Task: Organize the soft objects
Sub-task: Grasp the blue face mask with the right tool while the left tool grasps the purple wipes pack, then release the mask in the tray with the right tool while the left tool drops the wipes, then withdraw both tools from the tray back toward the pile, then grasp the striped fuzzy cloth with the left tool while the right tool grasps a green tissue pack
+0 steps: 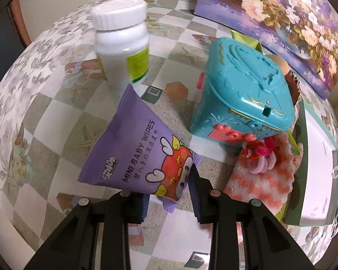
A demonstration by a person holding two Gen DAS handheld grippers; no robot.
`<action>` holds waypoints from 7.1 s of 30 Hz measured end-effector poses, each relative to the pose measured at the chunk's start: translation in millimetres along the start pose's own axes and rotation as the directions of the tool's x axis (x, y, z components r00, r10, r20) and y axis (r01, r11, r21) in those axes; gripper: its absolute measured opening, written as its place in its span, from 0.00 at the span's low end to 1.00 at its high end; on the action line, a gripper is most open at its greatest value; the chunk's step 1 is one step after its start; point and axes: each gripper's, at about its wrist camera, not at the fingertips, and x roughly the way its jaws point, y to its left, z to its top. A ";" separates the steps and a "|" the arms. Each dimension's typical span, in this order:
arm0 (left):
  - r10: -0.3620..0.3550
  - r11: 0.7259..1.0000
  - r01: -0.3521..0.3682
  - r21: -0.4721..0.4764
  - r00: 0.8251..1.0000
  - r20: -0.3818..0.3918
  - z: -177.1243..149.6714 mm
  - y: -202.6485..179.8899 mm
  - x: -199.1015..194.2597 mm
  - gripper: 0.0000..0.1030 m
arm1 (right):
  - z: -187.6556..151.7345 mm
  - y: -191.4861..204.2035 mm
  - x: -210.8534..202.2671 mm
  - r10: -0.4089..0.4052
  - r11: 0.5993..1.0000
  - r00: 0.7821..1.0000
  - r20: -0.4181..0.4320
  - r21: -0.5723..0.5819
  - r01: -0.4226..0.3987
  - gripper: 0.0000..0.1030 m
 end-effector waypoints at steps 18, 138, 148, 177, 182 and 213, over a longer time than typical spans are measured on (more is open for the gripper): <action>-0.097 0.986 0.061 0.158 0.968 0.230 7.5 -67.4 -131.0 0.31 | 19.4 -57.2 -30.4 -0.161 0.980 0.982 0.096 0.132 0.148 0.20; 0.053 0.997 -0.049 0.057 0.996 -0.071 -6.3 -76.8 -28.0 0.94 | -30.6 -19.5 32.6 -0.243 0.970 0.952 -0.186 -0.037 0.240 1.00; -0.020 1.000 0.018 -0.018 0.987 -0.161 -6.8 -66.2 3.4 0.94 | -32.0 -17.8 36.8 -0.259 0.966 0.945 -0.202 -0.062 0.251 1.00; -0.288 0.957 0.284 -0.059 0.953 -0.090 -10.2 -63.5 -34.6 0.18 | -29.8 -15.2 36.4 -0.270 0.963 0.944 -0.191 -0.074 0.261 1.00; -0.290 0.956 0.287 -0.063 0.956 -0.043 -10.3 -57.3 -49.0 0.17 | -29.4 -9.0 36.4 -0.243 0.969 0.953 -0.181 -0.085 0.231 1.00; -0.219 0.947 0.209 -0.244 0.975 -0.018 -11.7 13.6 -29.8 0.15 | -70.6 62.1 119.0 -0.257 0.929 0.908 -0.331 -0.345 0.138 0.62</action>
